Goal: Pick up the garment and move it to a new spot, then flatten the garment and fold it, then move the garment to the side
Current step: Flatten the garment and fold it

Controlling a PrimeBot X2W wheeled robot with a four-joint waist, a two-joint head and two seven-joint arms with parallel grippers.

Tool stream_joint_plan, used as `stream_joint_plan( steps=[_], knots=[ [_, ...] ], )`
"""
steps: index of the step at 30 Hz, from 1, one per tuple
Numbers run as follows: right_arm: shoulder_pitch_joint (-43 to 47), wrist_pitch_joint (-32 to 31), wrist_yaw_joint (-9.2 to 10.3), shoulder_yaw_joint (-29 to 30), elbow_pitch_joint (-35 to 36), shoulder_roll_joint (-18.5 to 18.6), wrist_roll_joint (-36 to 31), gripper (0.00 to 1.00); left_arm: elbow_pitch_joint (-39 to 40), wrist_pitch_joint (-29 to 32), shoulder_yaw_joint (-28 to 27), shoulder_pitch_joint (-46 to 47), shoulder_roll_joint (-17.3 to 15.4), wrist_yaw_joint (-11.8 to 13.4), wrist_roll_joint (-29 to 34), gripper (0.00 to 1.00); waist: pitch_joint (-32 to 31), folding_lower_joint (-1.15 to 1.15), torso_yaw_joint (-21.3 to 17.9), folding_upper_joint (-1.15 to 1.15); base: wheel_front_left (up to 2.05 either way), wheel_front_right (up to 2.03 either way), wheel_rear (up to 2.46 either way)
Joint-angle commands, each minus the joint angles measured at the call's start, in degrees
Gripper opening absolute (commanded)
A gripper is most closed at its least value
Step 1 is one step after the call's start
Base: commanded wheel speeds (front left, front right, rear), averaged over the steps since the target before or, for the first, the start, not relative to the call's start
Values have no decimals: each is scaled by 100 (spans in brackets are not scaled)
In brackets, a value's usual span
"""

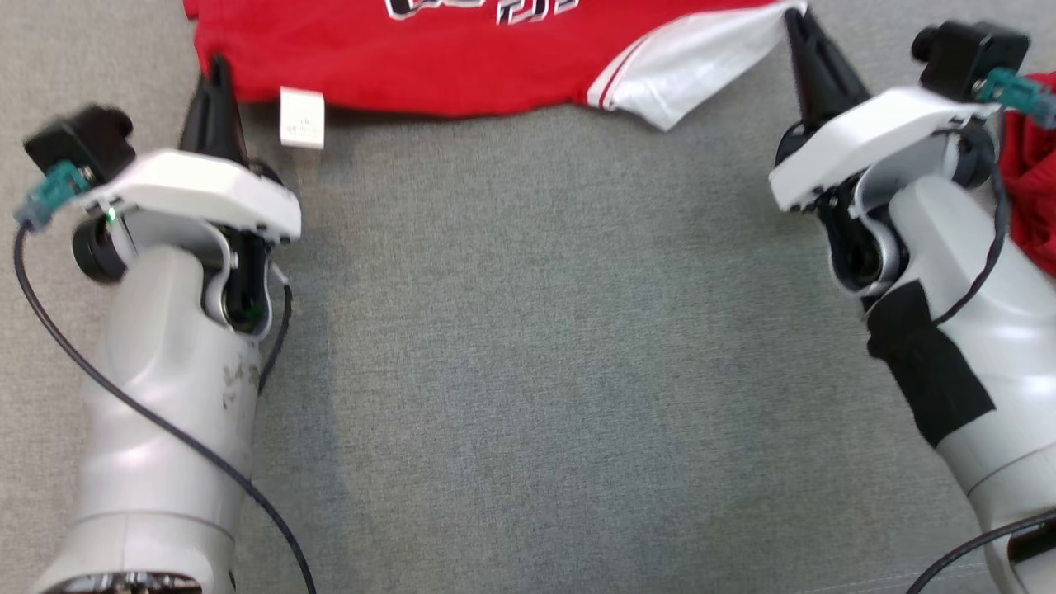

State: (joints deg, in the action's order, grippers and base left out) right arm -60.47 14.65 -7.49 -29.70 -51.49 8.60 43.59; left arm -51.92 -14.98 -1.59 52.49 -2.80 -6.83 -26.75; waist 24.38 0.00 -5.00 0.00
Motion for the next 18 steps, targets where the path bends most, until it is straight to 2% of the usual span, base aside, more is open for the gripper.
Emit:
stream_joint_plan(
  steps=[1, 11, 18],
  knots=[
    [118, -12, -3, -48, -41, 2, 100, 0, -31, -13, 18, -150, -23, -20, -52, 0, -221, 0, -67, 0, 0, 0, 0],
    [978, -26, -2, -345, -230, -48, 754, 0, 97, -13, 60, -1158, -24, -17, -353, 0, -975, 0, -192, 0, 0, 0, 0],
    [1597, -57, -3, -398, -83, -31, 1191, 0, 492, -13, -36, -1888, -25, 4, -102, 0, -1407, 0, -240, 0, 0, 0, 0]
  ],
)
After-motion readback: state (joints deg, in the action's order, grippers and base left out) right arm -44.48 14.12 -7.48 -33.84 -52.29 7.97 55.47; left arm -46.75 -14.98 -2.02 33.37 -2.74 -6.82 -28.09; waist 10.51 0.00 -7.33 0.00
